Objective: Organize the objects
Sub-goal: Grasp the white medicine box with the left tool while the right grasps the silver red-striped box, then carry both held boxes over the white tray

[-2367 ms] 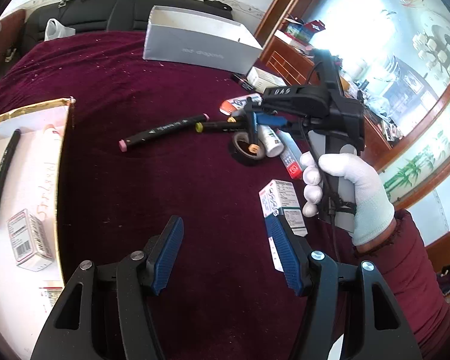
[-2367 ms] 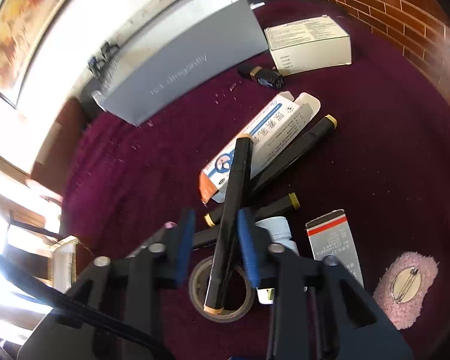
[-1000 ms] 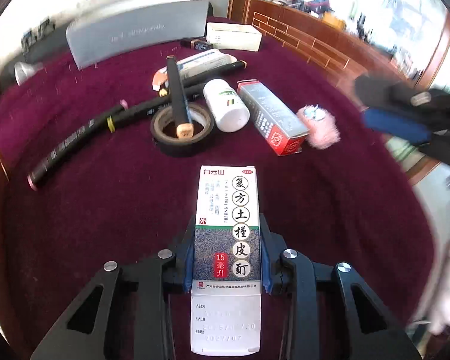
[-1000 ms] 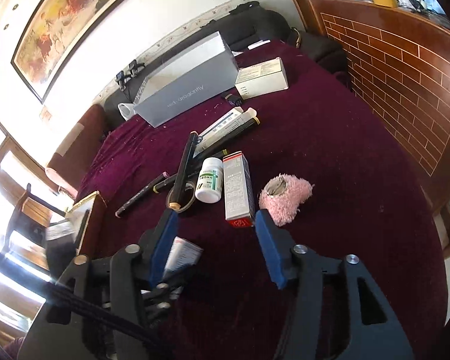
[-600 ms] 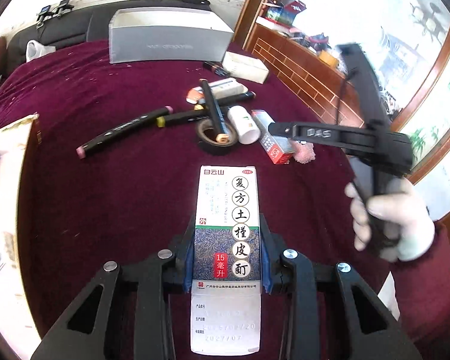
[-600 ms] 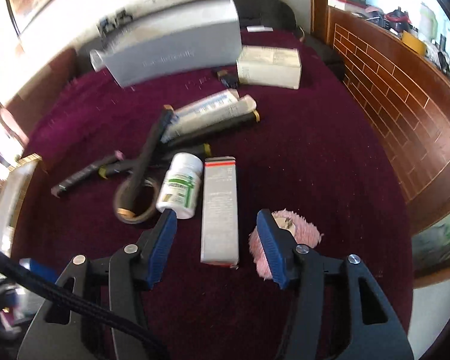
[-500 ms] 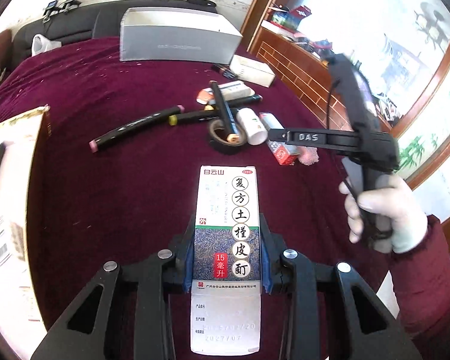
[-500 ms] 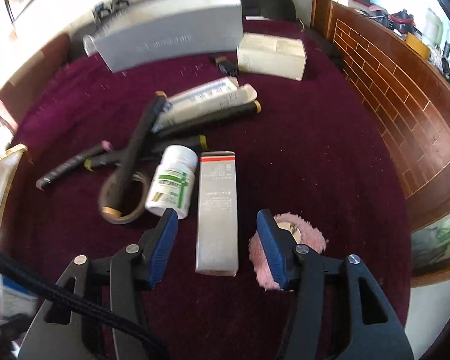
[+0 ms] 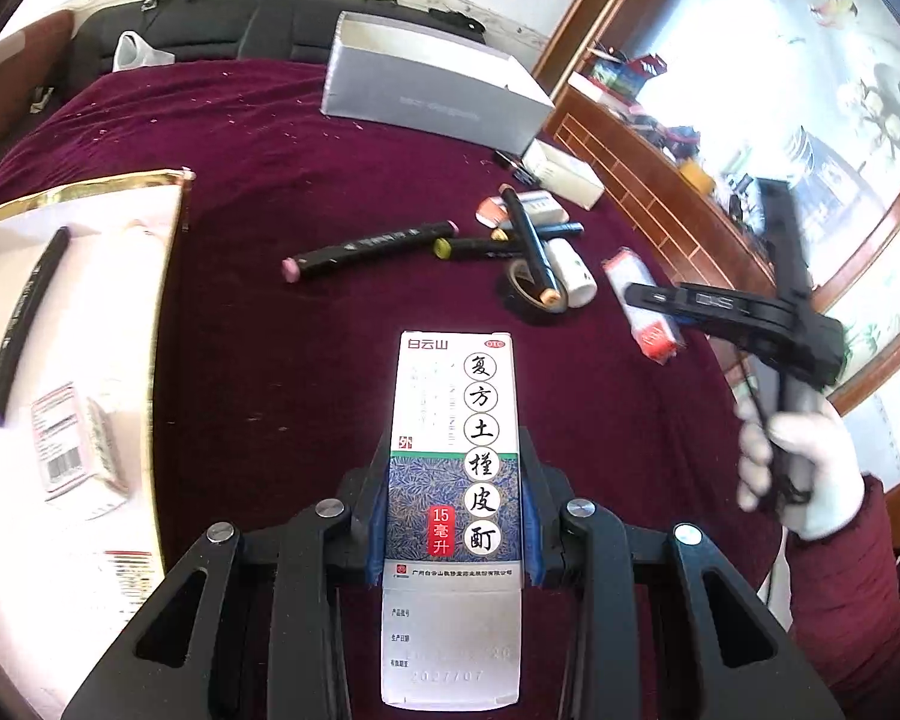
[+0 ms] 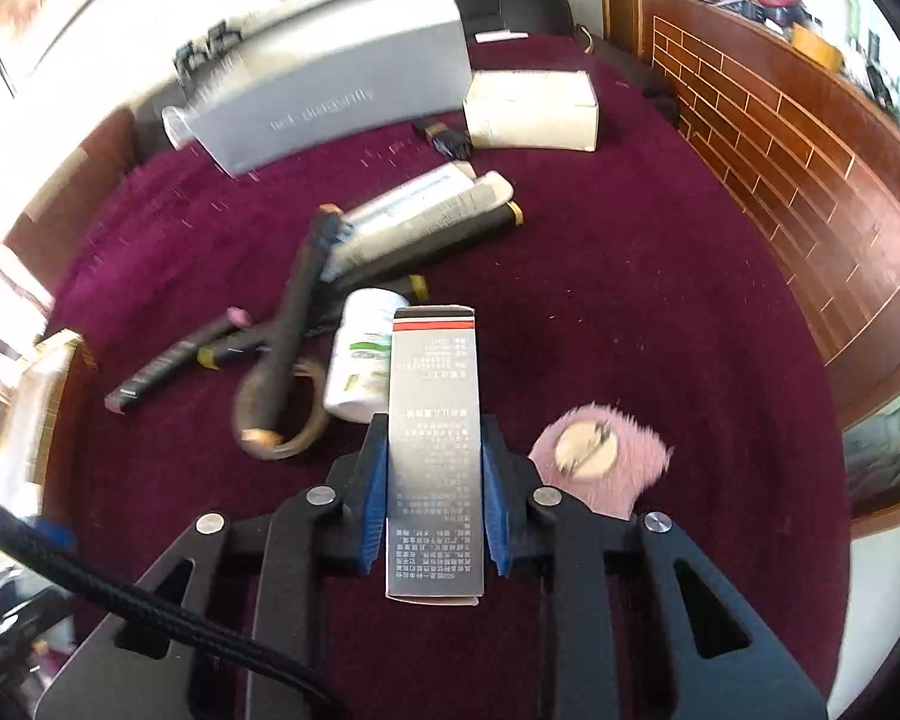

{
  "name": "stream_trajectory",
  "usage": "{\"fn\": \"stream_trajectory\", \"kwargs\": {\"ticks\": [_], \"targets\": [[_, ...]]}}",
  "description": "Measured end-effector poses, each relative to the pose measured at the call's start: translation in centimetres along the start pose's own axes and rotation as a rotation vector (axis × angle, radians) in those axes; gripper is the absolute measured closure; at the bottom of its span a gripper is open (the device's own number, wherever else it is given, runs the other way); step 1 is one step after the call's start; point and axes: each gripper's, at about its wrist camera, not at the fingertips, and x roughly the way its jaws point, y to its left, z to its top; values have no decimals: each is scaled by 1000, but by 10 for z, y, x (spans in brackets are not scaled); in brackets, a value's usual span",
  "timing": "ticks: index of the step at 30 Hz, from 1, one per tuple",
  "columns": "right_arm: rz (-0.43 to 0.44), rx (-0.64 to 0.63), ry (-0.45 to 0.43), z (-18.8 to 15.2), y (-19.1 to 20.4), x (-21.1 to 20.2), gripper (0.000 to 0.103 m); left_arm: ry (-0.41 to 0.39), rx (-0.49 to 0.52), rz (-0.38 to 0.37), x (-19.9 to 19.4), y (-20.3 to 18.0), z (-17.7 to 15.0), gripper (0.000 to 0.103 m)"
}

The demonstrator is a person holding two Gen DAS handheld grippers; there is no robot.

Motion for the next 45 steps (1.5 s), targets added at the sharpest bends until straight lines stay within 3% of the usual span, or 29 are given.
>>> {"fn": "stream_trajectory", "kwargs": {"ticks": [4, 8, 13, 19, 23, 27, 34, 45], "targets": [[137, 22, -17, -7, 19, -24, 79, -27, -21, 10, -13, 16, 1, 74], [266, -13, -1, -11, 62, -31, 78, -70, -57, 52, -33, 42, 3, 74], [388, -65, 38, -13, 129, -21, 78, -131, -94, 185, -66, 90, 7, 74], [471, -126, 111, -18, 205, 9, 78, -170, -91, 354, -95, 143, 20, 74], [500, -154, 145, -20, 248, 26, 78, -170, -60, 430, -94, 164, 35, 74], [498, -189, 174, -19, 283, 45, 78, -141, -53, 452, -83, 187, 46, 74], [439, -223, 223, -15, 328, 90, 78, -50, -112, 436, -48, 227, 61, 74], [331, -297, 234, -15, 352, 129, 78, -26, -157, 422, -28, 253, 65, 74]]}}
